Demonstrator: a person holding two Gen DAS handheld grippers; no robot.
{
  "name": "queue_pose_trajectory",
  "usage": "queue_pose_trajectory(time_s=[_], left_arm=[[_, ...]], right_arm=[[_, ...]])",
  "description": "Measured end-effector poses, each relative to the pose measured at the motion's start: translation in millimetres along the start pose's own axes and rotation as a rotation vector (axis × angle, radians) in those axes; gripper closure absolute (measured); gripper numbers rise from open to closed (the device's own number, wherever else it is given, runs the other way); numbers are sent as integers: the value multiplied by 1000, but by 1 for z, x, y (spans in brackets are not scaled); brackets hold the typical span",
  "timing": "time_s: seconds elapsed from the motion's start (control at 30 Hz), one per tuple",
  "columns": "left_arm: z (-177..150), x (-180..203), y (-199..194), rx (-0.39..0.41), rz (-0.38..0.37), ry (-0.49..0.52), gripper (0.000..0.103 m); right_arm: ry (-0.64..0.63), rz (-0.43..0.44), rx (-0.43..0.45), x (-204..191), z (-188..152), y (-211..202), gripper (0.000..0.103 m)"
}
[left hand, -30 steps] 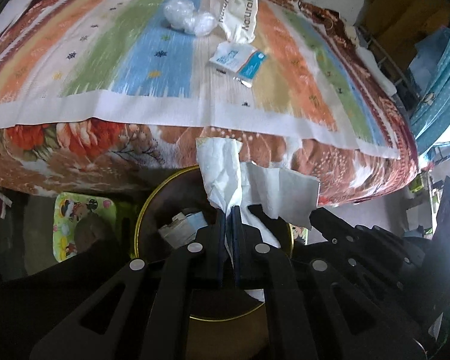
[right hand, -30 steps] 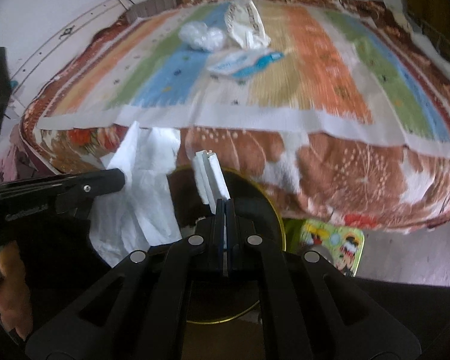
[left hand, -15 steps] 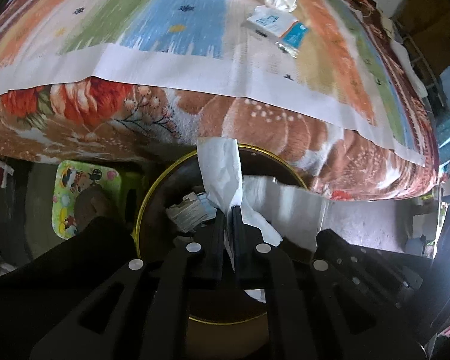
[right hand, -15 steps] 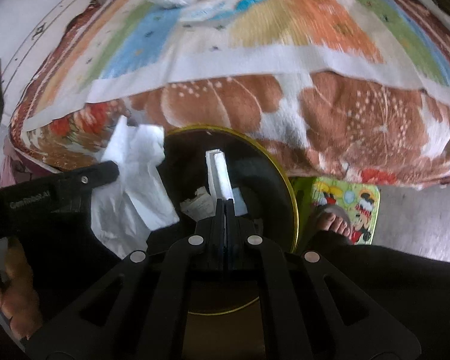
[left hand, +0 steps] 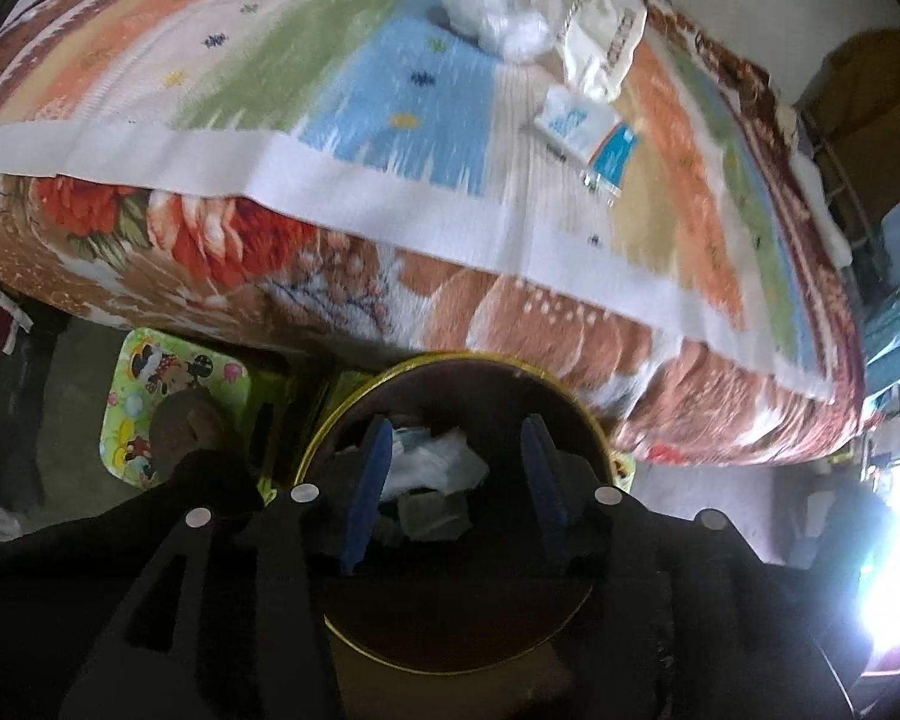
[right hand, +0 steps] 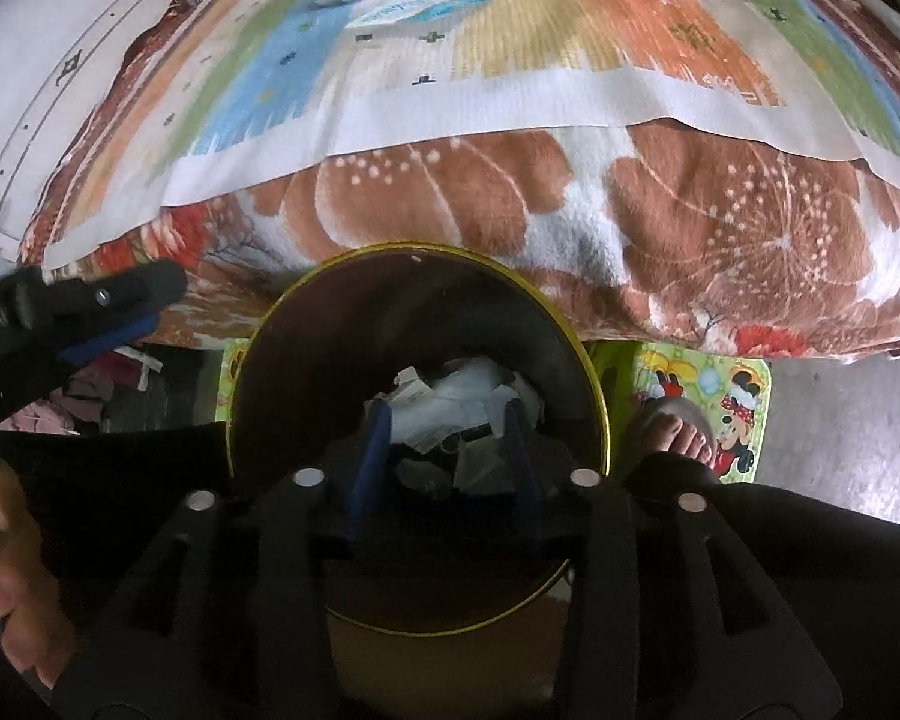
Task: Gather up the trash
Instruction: 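Raise both open grippers from the bin back toward the bed, then move the left gripper to the clear plastic bag while the right gripper approaches the white 'Natural' bag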
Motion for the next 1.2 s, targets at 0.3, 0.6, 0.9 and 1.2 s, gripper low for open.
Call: queue_pose_trajectory(time_s=[0.3, 0.6, 0.9, 1.2], left_arm=[[30, 6, -48, 142, -10, 46, 37], [70, 6, -60, 188, 6, 57, 17], [118, 12, -59, 260, 19, 66, 6], [159, 1, -52, 310, -15, 18, 6]], right_arm=[[-77, -30, 88, -10, 19, -24, 38], [-122, -29, 177, -20, 60, -49, 15], [-129, -9, 259, -19, 108, -69, 9], [-146, -2, 322, -19, 153, -66, 9]])
Point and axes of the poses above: each gripper's, at about its wrist camera, not at the fingertips, and y roughly the way its jaws point, x to its right, z to its top, the point moved 3 cm from there along y, roughly the way its jaws point
